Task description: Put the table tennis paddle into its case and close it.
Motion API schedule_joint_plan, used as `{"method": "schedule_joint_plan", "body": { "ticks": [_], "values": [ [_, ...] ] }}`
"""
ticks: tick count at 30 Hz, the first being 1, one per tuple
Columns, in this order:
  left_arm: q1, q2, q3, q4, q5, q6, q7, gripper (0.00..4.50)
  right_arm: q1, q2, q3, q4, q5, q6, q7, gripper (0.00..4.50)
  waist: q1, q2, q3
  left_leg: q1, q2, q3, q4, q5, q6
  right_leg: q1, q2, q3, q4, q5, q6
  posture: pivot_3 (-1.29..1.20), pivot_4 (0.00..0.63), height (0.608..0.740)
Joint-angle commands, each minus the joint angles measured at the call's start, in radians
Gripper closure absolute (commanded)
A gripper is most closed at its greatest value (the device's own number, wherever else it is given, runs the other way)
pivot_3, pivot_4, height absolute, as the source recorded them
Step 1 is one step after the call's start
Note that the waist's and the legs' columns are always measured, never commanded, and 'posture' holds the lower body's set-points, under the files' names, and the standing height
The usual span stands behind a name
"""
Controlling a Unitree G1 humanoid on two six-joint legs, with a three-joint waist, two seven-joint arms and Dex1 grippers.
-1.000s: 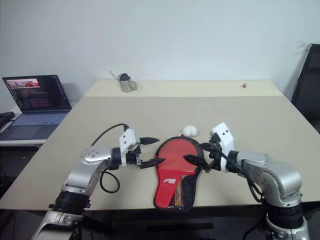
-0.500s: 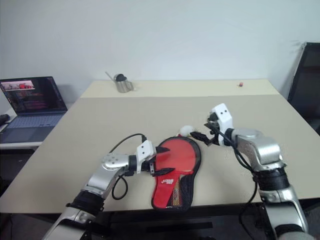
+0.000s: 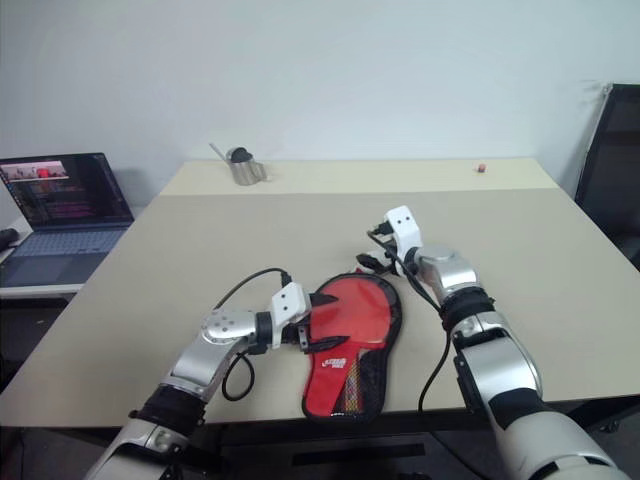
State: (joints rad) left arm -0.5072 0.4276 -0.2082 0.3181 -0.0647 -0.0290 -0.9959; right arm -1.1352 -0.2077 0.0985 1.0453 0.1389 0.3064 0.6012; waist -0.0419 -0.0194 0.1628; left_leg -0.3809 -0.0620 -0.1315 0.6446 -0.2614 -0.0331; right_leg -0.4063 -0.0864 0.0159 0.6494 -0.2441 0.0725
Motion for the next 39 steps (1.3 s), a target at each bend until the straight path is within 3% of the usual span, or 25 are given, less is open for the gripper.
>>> {"method": "schedule_joint_plan", "body": {
  "ticks": [1, 12, 16, 23, 28, 39],
  "values": [
    [0.018, 0.026, -0.001, -0.024, 0.026, 0.012, 0.019, 0.06, -0.057, 0.021, -0.024, 0.091, -0.030, -0.089, -0.012, 0.00, -0.004, 0.000, 0.000, 0.000, 0.000, 0.000, 0.000, 0.000, 0.000, 0.000, 0.000, 0.000, 0.000, 0.000, 0.000, 0.00, 0.150, 0.740],
    [0.025, 0.052, -0.008, -0.045, 0.034, 0.022, 0.030, 0.06, -0.088, 0.082, -0.037, 0.222, -0.109, -0.214, -0.127, 0.00, -0.016, 0.001, 0.000, 0.001, 0.000, 0.000, 0.000, 0.000, 0.000, 0.000, 0.000, 0.001, 0.002, 0.000, 0.000, 0.00, 0.150, 0.740],
    [0.022, 0.053, -0.015, -0.038, 0.037, 0.020, 0.030, 0.00, -0.093, 0.099, -0.048, 0.234, -0.130, -0.225, -0.161, 0.93, -0.017, 0.001, 0.000, 0.002, 0.000, 0.000, 0.000, 0.000, 0.000, 0.000, 0.000, 0.001, 0.004, 0.000, -0.001, 0.00, 0.150, 0.740],
    [0.001, 0.037, -0.032, -0.003, 0.052, 0.005, 0.026, 0.00, -0.081, 0.119, -0.039, 0.240, -0.174, -0.225, -0.169, 3.41, -0.017, 0.001, 0.000, 0.004, 0.000, 0.000, 0.000, 0.000, -0.001, -0.001, 0.000, 0.002, 0.008, 0.000, -0.001, 0.00, 0.150, 0.740],
    [-0.037, 0.014, -0.052, 0.068, 0.068, -0.023, 0.028, 0.00, -0.079, 0.123, -0.044, 0.241, -0.195, -0.228, -0.182, 4.49, -0.016, 0.001, 0.000, 0.006, -0.001, 0.000, 0.000, 0.001, -0.001, 0.001, 0.000, 0.002, 0.010, 0.000, -0.001, 0.00, 0.150, 0.740],
    [-0.031, -0.035, -0.088, 0.200, 0.077, -0.031, 0.003, 0.00, -0.081, 0.021, -0.044, 0.204, -0.231, -0.250, -0.168, 4.49, -0.011, 0.006, -0.003, 0.008, -0.002, 0.000, 0.000, 0.001, -0.001, 0.003, 0.000, 0.002, 0.011, 0.000, -0.001, 0.00, 0.150, 0.740]
  ]
}}
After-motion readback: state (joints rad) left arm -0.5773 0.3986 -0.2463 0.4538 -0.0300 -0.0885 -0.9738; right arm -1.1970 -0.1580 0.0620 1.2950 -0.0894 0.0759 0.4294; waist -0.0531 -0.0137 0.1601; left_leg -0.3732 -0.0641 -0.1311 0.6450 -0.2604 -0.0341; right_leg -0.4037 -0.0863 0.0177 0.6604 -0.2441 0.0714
